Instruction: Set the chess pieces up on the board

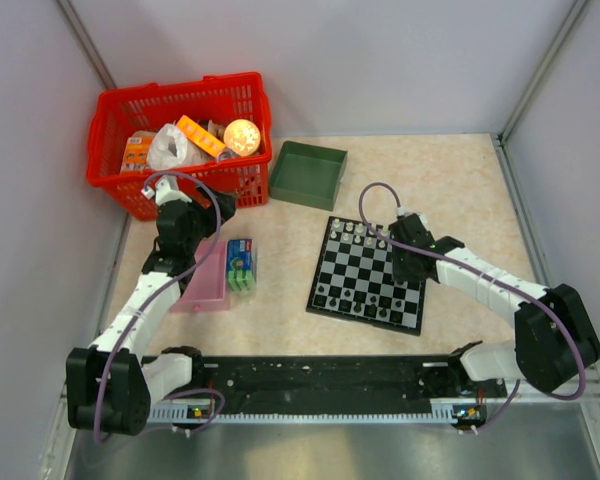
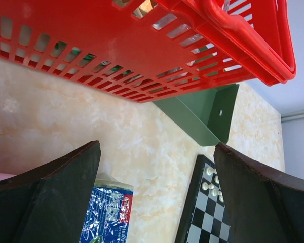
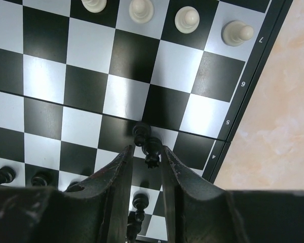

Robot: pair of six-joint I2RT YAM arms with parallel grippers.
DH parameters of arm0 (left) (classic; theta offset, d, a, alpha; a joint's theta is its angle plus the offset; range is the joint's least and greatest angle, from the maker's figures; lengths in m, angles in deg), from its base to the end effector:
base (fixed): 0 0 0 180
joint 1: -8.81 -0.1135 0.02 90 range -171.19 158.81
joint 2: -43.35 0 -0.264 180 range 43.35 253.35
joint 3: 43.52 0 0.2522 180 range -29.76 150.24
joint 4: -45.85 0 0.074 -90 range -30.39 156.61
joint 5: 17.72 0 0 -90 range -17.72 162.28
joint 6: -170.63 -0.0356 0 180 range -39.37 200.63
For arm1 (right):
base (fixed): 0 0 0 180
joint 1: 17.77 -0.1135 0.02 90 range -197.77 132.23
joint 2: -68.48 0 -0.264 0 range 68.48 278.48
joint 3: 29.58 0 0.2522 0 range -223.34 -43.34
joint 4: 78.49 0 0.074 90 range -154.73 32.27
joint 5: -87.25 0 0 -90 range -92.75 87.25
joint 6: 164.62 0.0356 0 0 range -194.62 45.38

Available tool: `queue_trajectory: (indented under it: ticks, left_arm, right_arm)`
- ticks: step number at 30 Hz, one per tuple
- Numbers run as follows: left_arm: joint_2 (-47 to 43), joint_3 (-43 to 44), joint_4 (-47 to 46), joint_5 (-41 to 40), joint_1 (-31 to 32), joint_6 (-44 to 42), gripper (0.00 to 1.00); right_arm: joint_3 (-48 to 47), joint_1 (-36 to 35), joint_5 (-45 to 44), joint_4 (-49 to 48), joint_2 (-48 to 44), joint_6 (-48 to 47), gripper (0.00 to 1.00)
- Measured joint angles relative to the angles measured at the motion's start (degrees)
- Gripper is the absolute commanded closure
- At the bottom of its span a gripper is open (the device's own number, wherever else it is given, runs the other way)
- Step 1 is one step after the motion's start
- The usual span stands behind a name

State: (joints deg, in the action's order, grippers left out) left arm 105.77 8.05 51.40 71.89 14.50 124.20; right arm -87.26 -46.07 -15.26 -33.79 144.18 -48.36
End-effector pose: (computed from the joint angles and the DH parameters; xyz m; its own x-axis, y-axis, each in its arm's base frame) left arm 0.2494 -0.0246 0.2691 -0.2674 -0.6660 -0.6964 -0.1265 0.7407 -0.6598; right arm 0.2189 0.1091 0.1946 -0.8679 0.0233 -0.4962 0.0096 0.9995 0.0301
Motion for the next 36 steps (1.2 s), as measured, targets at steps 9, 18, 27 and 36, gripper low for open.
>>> queue_trajectory:
  ticks: [9, 18, 27, 36]
  left_arm:
    - [0.0, 0.0, 0.0, 1.0, 0.0, 0.0, 0.01]
    - [0.0, 0.0, 0.0, 1.0, 0.0, 0.0, 0.01]
    - [0.0, 0.0, 0.0, 1.0, 0.0, 0.0, 0.01]
    - [0.0, 0.0, -0.2, 1.3, 0.0, 0.0, 0.01]
  right_arm:
    - [0.0, 0.0, 0.2, 0.4, 0.0, -0.2, 0.79]
    - [0.0, 0.0, 0.0, 1.2, -0.3, -0.2, 0.9]
    - [0.0, 0.0, -0.1, 2.4, -1.6, 0.2, 0.96]
    - [2.1, -0.7, -0.7, 8.4, -13.7, 6.3, 1.0]
